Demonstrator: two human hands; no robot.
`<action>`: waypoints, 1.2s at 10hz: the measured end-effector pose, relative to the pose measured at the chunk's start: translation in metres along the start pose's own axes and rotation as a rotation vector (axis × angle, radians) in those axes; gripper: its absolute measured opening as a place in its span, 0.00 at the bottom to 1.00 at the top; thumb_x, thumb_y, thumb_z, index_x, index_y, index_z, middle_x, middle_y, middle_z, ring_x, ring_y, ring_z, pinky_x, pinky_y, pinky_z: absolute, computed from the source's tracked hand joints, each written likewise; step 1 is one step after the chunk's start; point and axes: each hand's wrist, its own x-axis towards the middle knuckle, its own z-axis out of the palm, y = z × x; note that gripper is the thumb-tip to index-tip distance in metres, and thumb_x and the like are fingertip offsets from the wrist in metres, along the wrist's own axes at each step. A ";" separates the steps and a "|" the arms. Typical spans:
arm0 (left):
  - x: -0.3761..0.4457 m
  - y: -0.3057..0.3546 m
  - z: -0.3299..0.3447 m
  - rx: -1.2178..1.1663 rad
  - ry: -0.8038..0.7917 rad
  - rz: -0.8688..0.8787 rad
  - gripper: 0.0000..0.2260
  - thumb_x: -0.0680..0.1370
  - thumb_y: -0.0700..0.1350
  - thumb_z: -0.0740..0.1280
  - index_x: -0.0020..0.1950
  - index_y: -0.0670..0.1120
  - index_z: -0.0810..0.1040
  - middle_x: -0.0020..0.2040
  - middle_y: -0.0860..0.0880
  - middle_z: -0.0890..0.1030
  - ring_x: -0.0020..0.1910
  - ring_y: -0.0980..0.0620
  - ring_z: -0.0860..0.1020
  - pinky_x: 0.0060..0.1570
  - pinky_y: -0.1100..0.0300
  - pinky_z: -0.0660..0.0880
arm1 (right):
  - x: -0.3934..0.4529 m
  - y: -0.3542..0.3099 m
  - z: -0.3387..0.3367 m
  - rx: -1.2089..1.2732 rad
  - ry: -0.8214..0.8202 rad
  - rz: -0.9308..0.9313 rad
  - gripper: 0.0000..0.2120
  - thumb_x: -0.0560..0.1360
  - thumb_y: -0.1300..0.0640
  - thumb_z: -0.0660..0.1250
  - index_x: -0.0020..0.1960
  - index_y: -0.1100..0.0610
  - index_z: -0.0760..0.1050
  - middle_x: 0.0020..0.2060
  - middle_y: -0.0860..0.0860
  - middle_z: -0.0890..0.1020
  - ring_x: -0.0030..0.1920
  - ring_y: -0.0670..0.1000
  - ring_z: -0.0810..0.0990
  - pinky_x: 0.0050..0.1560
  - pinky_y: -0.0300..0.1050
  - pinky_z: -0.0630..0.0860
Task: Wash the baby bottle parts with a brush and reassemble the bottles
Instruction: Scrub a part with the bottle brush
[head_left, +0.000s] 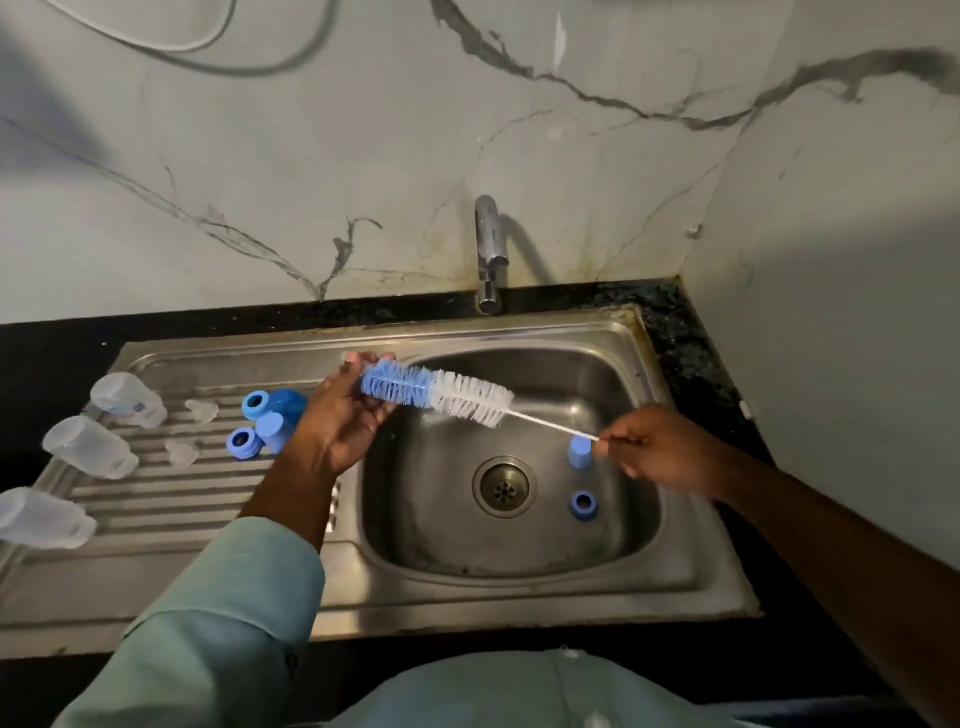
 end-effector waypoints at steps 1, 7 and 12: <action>0.014 0.005 -0.003 -0.031 0.248 -0.026 0.18 0.79 0.52 0.67 0.65 0.43 0.73 0.60 0.42 0.80 0.56 0.44 0.81 0.50 0.49 0.81 | 0.009 -0.019 0.005 -0.932 0.284 -0.334 0.21 0.55 0.59 0.79 0.47 0.55 0.81 0.32 0.50 0.80 0.29 0.53 0.80 0.24 0.40 0.68; 0.011 0.024 -0.009 -0.019 0.070 0.092 0.12 0.80 0.55 0.63 0.57 0.49 0.76 0.58 0.47 0.82 0.50 0.50 0.82 0.46 0.53 0.78 | 0.026 -0.061 0.033 -0.856 0.642 -0.121 0.05 0.74 0.58 0.67 0.46 0.55 0.80 0.35 0.54 0.80 0.33 0.58 0.78 0.31 0.45 0.72; 0.011 0.045 0.013 -0.078 -0.003 0.202 0.07 0.80 0.52 0.64 0.49 0.49 0.76 0.46 0.49 0.85 0.46 0.48 0.82 0.44 0.52 0.78 | 0.006 -0.073 0.054 -0.888 0.514 0.369 0.20 0.78 0.40 0.55 0.42 0.53 0.76 0.37 0.53 0.82 0.41 0.58 0.80 0.40 0.46 0.73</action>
